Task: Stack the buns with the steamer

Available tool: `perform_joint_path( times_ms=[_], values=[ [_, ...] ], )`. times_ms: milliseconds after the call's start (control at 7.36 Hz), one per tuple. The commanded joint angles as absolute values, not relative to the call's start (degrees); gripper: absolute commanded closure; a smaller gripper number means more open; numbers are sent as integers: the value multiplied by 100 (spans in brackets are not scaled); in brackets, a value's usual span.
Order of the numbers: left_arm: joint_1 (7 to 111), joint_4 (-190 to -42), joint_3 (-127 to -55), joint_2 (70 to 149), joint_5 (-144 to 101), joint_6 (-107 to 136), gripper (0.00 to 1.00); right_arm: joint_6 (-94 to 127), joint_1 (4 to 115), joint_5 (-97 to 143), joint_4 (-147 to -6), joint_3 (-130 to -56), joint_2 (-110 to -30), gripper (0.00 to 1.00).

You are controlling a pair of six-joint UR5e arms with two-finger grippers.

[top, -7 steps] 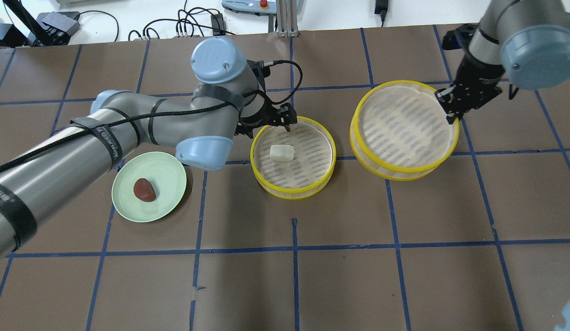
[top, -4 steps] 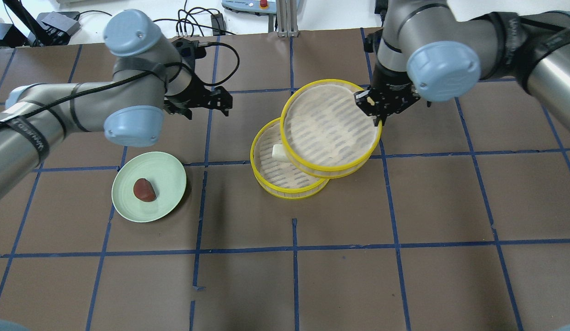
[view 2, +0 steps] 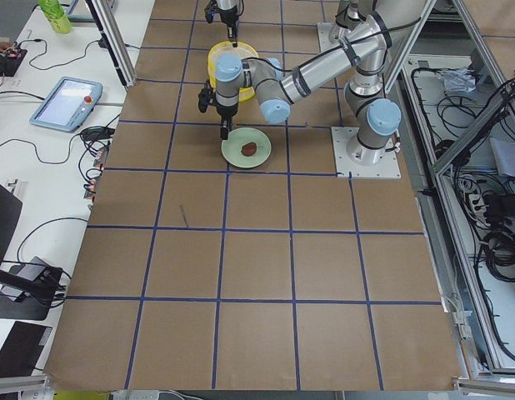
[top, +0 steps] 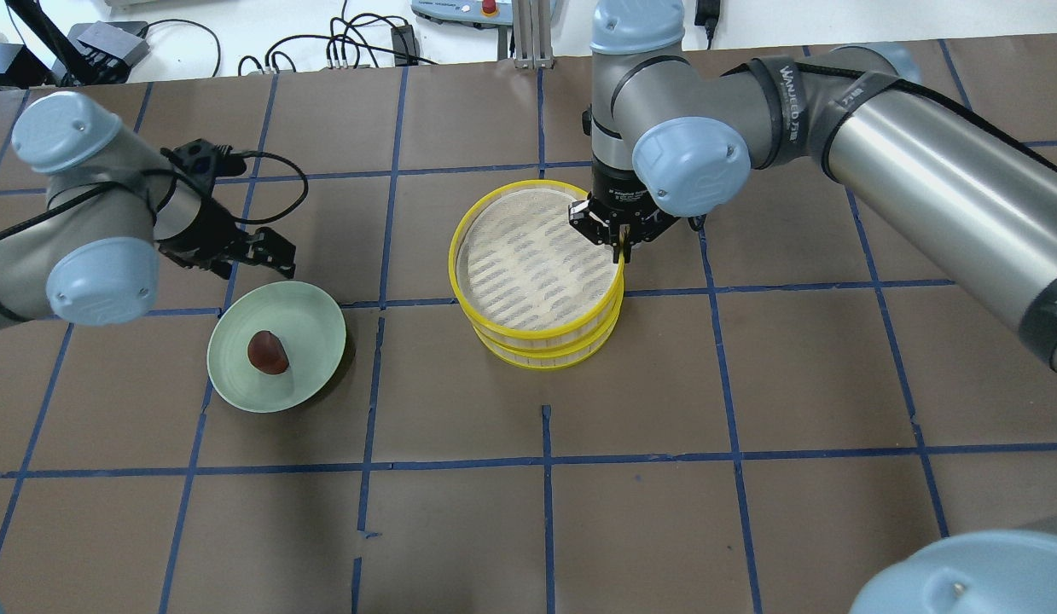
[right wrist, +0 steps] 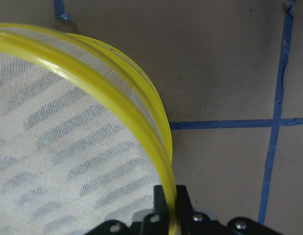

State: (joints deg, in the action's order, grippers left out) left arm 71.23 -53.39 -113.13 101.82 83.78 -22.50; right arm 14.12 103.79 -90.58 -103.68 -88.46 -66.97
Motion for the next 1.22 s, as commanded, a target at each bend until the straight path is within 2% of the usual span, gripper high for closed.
perform_joint_path(
  times_ms=[0,407,543,679,815,951,1086],
  values=[
    [6785,-5344,-11811,10230,8332,-2400,2,1380,10397,-9237,-10371,-8851,-6618,92],
    [6785,-5344,-12085,10301,8271,-2022,7,1389,10397,-9228,-10467,-8851,-6601,92],
    [6785,-5344,-12163,10301,8157,-2039,20,1406,10397,-9211,-10546,-8851,-6548,92],
    [6785,-5344,-12242,10301,8165,-2056,39,1424,10397,-9194,-10590,-8842,-6530,92],
    [6785,-5309,-12191,10301,8200,-2083,75,1415,10397,-9228,-10634,-8868,-6530,91],
    [6785,-5239,-12147,10283,8209,-2083,100,1398,10389,-9237,-10652,-8859,-6522,91],
    [6785,-5047,-12146,10283,8226,-2066,100,1406,10389,-9229,-10652,-8868,-6521,89]
  ],
)
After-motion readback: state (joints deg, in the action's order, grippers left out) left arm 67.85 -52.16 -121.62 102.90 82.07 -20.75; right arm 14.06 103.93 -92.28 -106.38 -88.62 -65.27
